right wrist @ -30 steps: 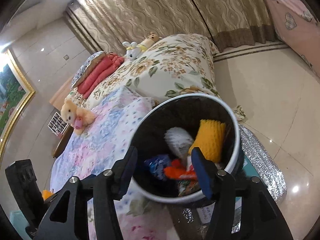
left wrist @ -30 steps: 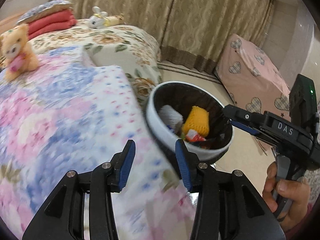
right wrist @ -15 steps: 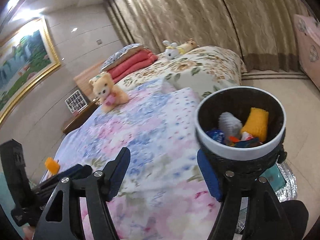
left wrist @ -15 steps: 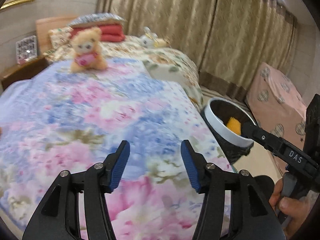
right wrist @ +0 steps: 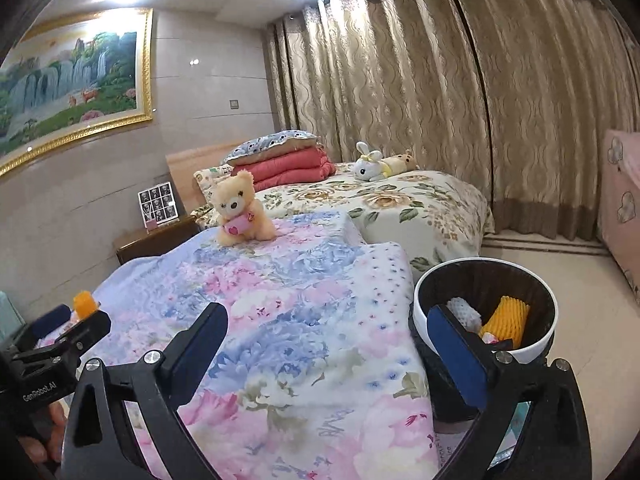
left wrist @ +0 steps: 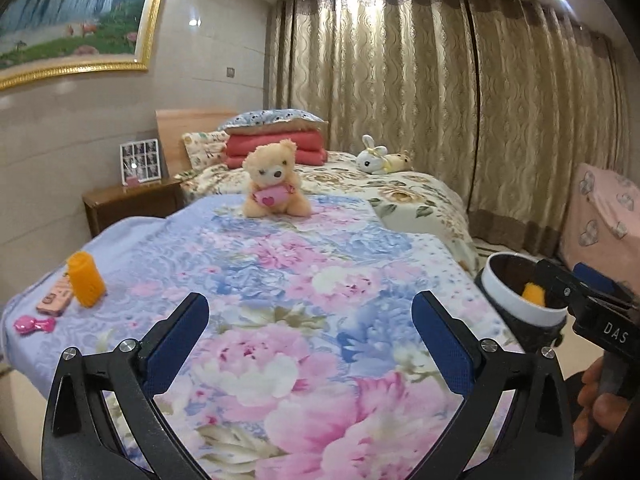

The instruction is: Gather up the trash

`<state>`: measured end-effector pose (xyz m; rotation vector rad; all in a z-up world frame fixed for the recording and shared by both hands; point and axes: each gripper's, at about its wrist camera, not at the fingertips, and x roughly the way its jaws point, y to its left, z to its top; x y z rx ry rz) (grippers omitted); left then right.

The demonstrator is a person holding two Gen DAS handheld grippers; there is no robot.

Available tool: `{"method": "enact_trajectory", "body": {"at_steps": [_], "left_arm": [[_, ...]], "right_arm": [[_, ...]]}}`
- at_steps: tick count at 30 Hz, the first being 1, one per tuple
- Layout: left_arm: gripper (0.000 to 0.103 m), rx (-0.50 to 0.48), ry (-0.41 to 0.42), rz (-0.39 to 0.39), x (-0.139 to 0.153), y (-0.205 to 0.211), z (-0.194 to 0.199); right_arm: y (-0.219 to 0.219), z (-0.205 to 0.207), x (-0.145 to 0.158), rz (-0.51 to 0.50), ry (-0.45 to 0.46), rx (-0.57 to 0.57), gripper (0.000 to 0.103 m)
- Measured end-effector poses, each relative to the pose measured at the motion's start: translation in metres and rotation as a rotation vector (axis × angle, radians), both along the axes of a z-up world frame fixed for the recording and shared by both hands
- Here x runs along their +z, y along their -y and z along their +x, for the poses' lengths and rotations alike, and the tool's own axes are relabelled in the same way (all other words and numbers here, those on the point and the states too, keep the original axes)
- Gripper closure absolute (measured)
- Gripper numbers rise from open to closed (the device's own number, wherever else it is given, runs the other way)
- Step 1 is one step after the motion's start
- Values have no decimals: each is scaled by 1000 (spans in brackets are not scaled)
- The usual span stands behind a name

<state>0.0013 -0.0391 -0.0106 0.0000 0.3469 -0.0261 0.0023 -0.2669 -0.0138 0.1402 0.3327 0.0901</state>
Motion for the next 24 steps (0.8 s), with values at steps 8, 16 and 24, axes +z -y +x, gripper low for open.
{"method": "enact_trajectory", "body": {"at_steps": [8, 16, 24], "left_arm": [[0, 5, -8, 34, -9, 7, -1], [0, 23, 2, 43, -7, 7, -4], [0, 32, -2, 42, -7, 5, -5]], "right_arm": [[-10, 1, -17, -17, -19, 22, 2], [-11, 1, -19, 17, -25, 29, 2], [-6, -1, -21, 47, -25, 25, 2]]}}
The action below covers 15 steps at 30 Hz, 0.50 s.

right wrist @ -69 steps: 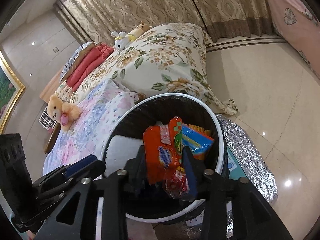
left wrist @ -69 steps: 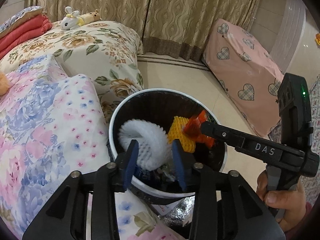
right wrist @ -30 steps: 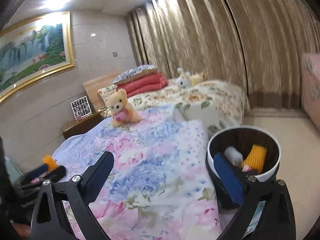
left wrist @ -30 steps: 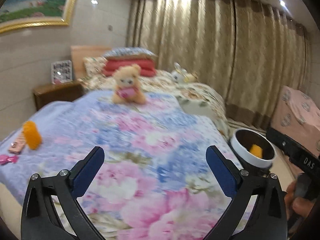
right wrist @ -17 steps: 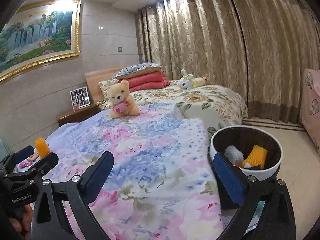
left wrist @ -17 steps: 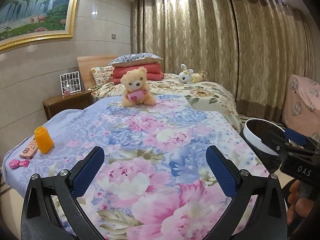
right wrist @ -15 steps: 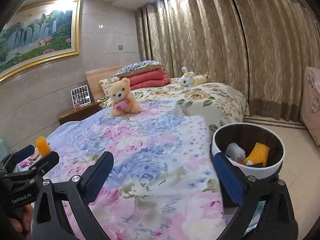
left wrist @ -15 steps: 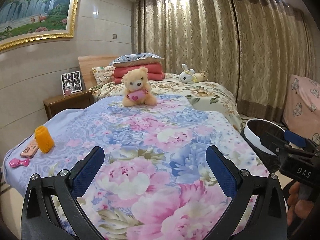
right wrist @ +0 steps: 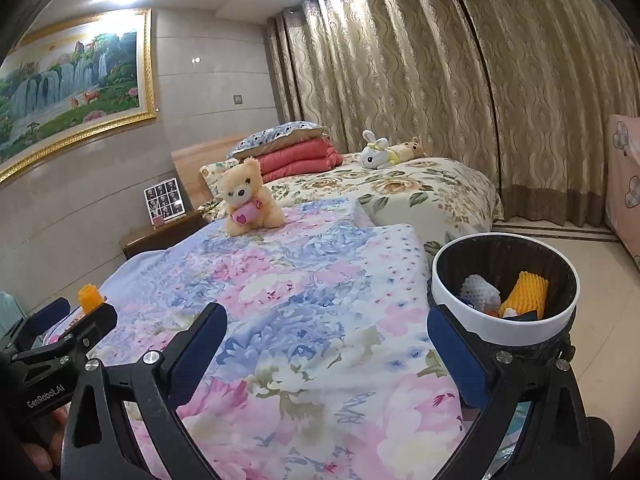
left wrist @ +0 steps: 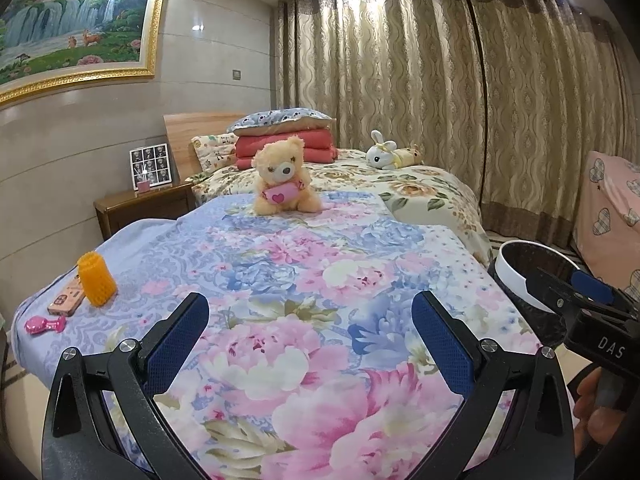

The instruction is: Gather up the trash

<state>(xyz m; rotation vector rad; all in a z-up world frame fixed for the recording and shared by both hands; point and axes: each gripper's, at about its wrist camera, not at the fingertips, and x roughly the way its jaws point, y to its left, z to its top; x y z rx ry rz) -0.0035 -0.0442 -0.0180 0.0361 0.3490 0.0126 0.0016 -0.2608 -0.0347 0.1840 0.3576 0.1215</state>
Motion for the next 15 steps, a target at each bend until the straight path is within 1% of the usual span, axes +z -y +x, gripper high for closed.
{"method": "enact_trajectory", "body": {"at_steps": [15], "left_arm": [[0, -18, -11, -2, -2, 1, 2]], "right_arm": [[-5, 3, -1, -6, -10, -2, 2]]}}
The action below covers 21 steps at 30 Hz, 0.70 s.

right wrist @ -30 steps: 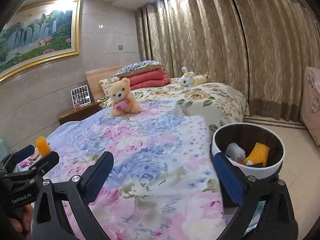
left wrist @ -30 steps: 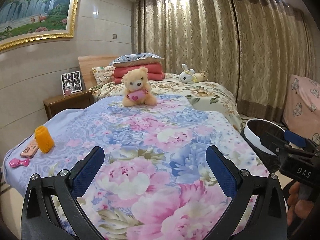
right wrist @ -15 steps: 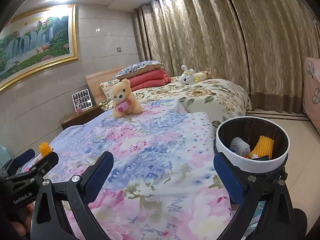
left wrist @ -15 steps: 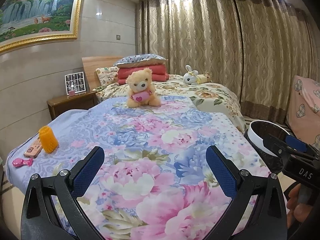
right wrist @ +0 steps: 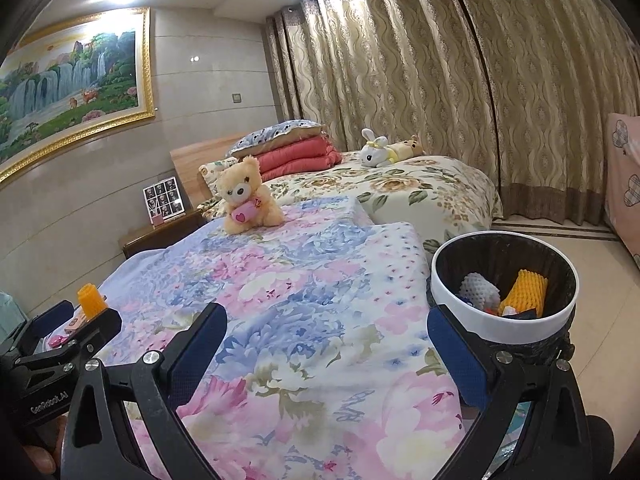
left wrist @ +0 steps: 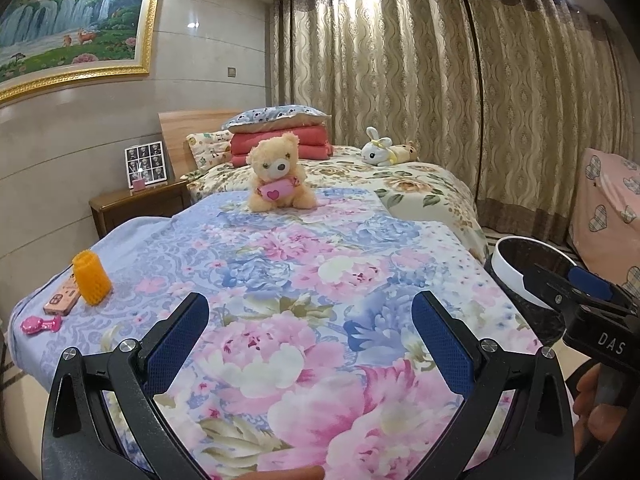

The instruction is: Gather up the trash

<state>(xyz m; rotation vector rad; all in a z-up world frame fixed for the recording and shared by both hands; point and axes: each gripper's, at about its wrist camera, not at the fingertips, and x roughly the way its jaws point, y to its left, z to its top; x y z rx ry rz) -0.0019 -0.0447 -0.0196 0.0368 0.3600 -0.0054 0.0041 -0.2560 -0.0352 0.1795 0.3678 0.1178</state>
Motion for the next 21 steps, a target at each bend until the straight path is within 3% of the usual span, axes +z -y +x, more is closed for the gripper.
{"method": "enact_trajectory", "body": {"at_steps": [21], "left_arm": [[0, -27, -1, -2, -1, 0, -2]], "right_arm": [[-3, -1, 0, -3, -3, 6, 2]]}}
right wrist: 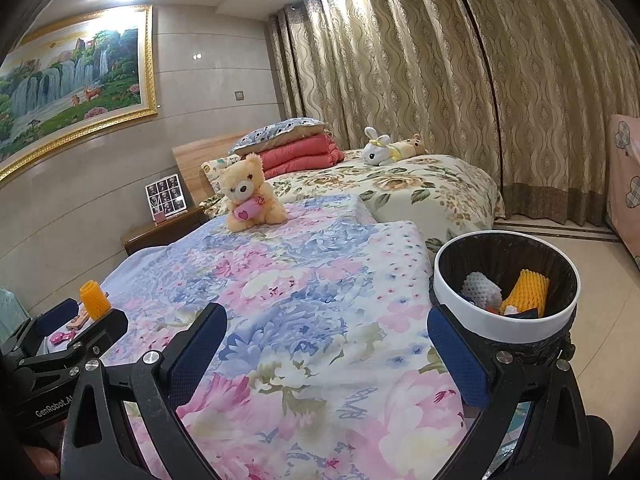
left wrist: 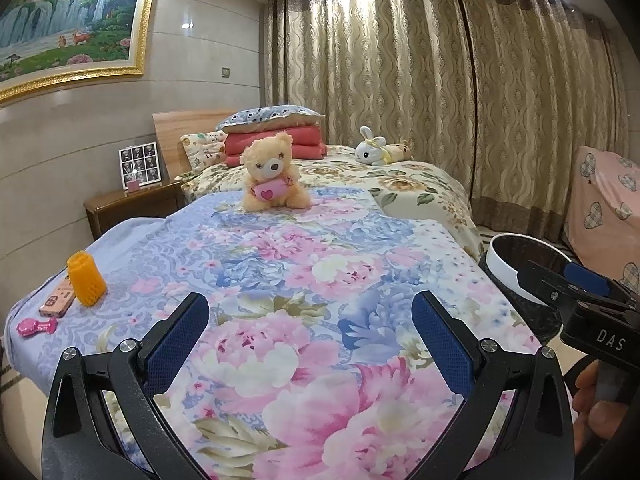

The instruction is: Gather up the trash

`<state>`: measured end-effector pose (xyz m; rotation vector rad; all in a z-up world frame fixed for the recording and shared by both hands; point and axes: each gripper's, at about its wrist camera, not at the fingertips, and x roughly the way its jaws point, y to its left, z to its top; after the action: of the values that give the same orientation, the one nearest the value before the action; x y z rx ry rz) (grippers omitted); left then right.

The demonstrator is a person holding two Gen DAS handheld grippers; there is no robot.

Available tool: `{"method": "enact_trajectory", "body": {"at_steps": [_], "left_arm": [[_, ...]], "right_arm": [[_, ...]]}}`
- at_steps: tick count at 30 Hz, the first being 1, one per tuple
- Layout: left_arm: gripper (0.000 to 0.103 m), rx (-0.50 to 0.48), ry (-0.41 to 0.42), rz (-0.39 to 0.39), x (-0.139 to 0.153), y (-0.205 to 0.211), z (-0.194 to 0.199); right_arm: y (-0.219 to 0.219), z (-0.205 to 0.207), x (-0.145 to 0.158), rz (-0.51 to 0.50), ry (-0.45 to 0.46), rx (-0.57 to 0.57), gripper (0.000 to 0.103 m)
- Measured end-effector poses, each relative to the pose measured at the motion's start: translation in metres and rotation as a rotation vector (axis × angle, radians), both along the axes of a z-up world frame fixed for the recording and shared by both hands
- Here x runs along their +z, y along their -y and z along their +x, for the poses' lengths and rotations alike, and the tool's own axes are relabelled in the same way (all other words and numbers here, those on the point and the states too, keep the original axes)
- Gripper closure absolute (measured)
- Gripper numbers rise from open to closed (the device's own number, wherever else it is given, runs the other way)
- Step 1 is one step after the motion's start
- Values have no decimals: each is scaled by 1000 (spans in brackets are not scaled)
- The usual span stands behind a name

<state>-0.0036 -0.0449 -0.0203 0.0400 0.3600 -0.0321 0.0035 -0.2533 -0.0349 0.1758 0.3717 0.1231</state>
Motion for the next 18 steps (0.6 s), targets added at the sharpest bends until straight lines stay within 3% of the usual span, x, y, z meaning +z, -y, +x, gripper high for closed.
{"method": "enact_trajectory", "body": {"at_steps": [18], "left_arm": [[0, -11, -6, -2, -2, 1, 0]], "right_arm": [[-1, -2, 1, -1, -3, 1, 2]]}}
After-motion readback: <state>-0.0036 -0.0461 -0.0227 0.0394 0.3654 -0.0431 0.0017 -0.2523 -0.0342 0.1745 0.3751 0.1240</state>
